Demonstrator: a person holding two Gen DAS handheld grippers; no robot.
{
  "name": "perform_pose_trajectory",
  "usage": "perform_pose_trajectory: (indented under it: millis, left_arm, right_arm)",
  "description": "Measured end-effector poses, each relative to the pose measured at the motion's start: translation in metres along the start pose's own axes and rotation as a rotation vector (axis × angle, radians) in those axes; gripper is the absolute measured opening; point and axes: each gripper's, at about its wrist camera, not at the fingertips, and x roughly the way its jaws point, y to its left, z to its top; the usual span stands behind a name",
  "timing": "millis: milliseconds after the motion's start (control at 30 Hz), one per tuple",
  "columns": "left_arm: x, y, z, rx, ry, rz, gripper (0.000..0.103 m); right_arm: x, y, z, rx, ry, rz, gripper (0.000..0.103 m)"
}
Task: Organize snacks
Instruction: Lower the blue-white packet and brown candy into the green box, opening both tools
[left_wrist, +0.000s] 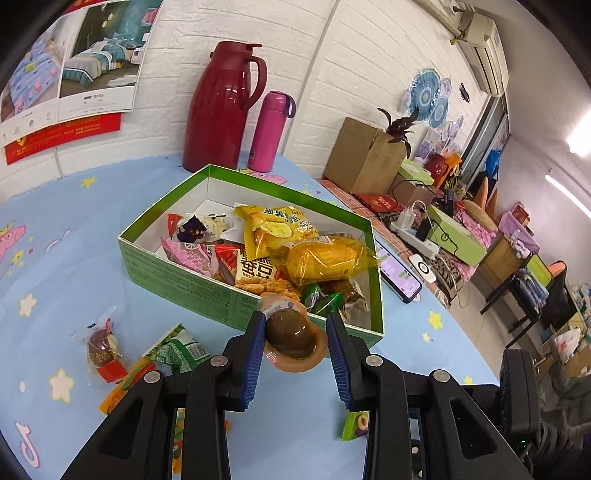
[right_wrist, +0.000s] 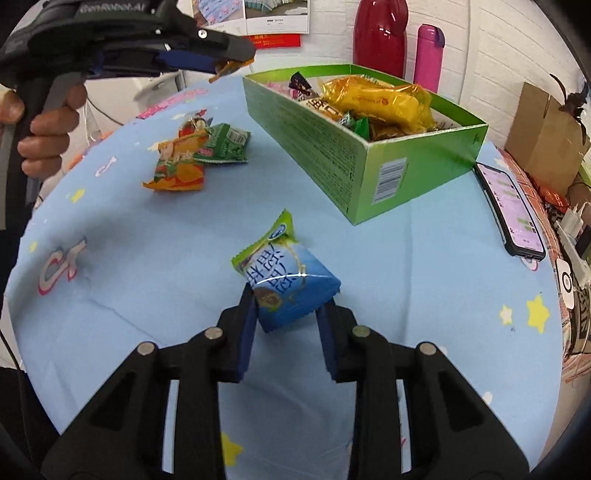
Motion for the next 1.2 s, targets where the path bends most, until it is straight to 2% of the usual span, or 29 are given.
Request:
perform_pose_trajectory:
  millis: [100,167,267,400,567,633,667,700,733,767,833,933,1033,1200]
  left_arm:
    - [0.003,-0.002,0.010,0.002,-0.005,-0.008,0.033]
    - [0.004,-0.005,0.017,0.013,-0.016,-0.005,0.033]
    - [0.009,-0.008,0.032,0.025,-0.034,0.003,0.033]
    - [0.023,-0.005,0.054,0.021,-0.047,0.022,0.033]
    - [0.047,0.007,0.074,0.005,-0.034,0.046,0.034]
    - [0.057,0.011,0.079,0.006,-0.034,0.055,0.034]
    - [0.061,0.014,0.080,0.007,-0.035,0.055,0.040]
    - [0.068,0.017,0.081,0.006,-0.024,0.059,0.050]
    - [0.073,0.021,0.081,-0.007,-0.009,0.084,0.079]
    - [0.075,0.025,0.078,-0.028,-0.006,0.118,0.094]
    - [0.075,0.033,0.070,-0.050,-0.034,0.146,0.094]
    - [0.077,0.037,0.063,-0.036,-0.024,0.171,0.094]
    - [0.072,0.037,0.057,-0.022,-0.028,0.193,0.094]
    - [0.050,0.032,0.047,-0.041,-0.051,0.193,0.094]
  right_arm:
    - [-0.020,-0.003,0.012,0.037,-0.075,0.047,0.033]
    - [-0.036,-0.007,0.025,0.044,-0.135,0.050,0.033]
    - [-0.054,-0.021,0.051,0.063,-0.232,0.010,0.033]
    - [-0.057,-0.048,0.088,0.123,-0.334,-0.030,0.033]
    - [-0.031,-0.083,0.122,0.211,-0.356,-0.047,0.034]
    - [-0.015,-0.092,0.132,0.228,-0.356,-0.044,0.037]
    - [-0.009,-0.096,0.135,0.230,-0.357,-0.041,0.038]
    - [0.001,-0.099,0.139,0.226,-0.340,-0.039,0.054]
    - [0.009,-0.101,0.140,0.228,-0.320,-0.059,0.074]
    - [0.010,-0.100,0.139,0.234,-0.315,-0.088,0.080]
    - [0.011,-0.100,0.132,0.229,-0.330,-0.107,0.083]
    - [0.012,-0.101,0.122,0.233,-0.317,-0.108,0.091]
    - [0.012,-0.102,0.117,0.263,-0.284,-0.097,0.091]
    - [-0.010,-0.090,0.113,0.271,-0.322,-0.070,0.094]
